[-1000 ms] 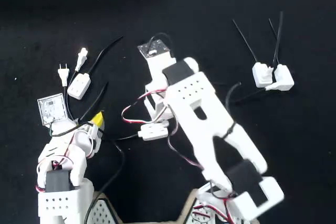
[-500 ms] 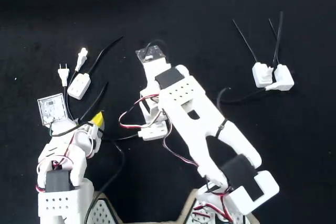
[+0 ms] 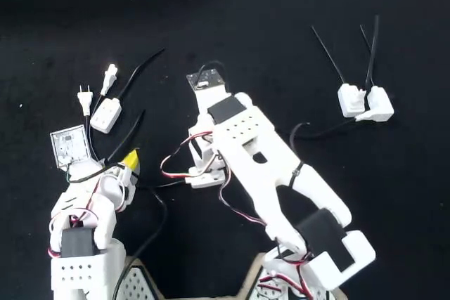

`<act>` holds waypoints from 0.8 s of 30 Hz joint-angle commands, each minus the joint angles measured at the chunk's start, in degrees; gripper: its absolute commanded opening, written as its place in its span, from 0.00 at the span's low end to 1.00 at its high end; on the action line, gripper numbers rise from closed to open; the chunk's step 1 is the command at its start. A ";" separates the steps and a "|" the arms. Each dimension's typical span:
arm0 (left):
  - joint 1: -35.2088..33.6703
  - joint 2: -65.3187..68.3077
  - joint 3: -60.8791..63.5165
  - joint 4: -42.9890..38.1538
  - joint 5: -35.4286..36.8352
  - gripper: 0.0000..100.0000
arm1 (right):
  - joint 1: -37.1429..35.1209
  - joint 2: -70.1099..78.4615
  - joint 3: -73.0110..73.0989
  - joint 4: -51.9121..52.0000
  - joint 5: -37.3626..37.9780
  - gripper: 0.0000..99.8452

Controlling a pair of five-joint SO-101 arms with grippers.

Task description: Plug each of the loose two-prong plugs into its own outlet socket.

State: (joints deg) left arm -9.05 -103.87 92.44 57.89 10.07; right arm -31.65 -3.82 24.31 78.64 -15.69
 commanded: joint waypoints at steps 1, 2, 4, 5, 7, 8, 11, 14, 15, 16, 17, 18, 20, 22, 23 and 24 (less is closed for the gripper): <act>-0.48 -0.44 -0.66 0.09 0.00 0.24 | -0.35 -0.57 1.19 -3.43 -0.35 0.01; -0.48 -0.44 -0.66 0.09 0.00 0.24 | -0.35 -0.57 1.10 -3.43 -0.35 0.01; -0.48 -0.44 -0.66 0.09 0.00 0.24 | -0.35 -0.57 1.10 -3.43 -0.35 0.01; -0.48 -0.44 -0.66 0.09 0.00 0.24 | -0.35 -0.57 1.10 -3.43 -0.35 0.01; -0.48 -0.44 -0.66 0.09 0.00 0.24 | -0.35 -0.48 1.36 -3.43 -0.35 0.01; -0.48 -0.44 -0.66 0.09 0.00 0.24 | -0.35 -0.22 1.45 -3.43 -0.35 0.01; -0.48 -0.44 -0.66 0.09 0.00 0.24 | -0.35 -0.22 1.54 -3.43 -0.26 0.01; -0.48 -0.44 -0.66 0.09 0.00 0.24 | -0.35 -0.22 1.63 -4.04 -0.26 0.01; -0.48 -0.44 -0.66 0.09 0.00 0.24 | -0.35 -0.48 1.98 -4.13 -0.26 0.01; -0.48 -0.44 -0.66 0.09 0.00 0.24 | -0.35 -0.57 2.42 -4.57 -0.26 0.01; -0.48 -0.44 -0.66 0.09 0.00 0.24 | -0.35 -0.57 2.86 -4.84 -0.26 0.01; -0.48 -0.44 -0.66 0.09 0.00 0.24 | -0.35 -0.57 3.30 -5.19 -0.26 0.01; -0.48 -0.44 -0.66 0.09 0.00 0.24 | -0.35 -0.57 3.91 -5.10 -0.26 0.01; -0.48 -0.44 -0.66 0.09 0.00 0.24 | -0.35 -0.57 3.91 -4.66 -0.26 0.01; -0.48 -0.44 -0.66 0.09 0.00 0.24 | -0.09 -0.57 3.91 -4.66 -0.26 0.01; -0.48 -0.44 -0.66 0.09 0.00 0.24 | 0.62 -0.57 3.91 -4.66 -0.26 0.01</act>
State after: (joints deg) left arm -9.05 -103.87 92.44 57.89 10.07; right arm -31.65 -5.05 27.30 74.33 -15.69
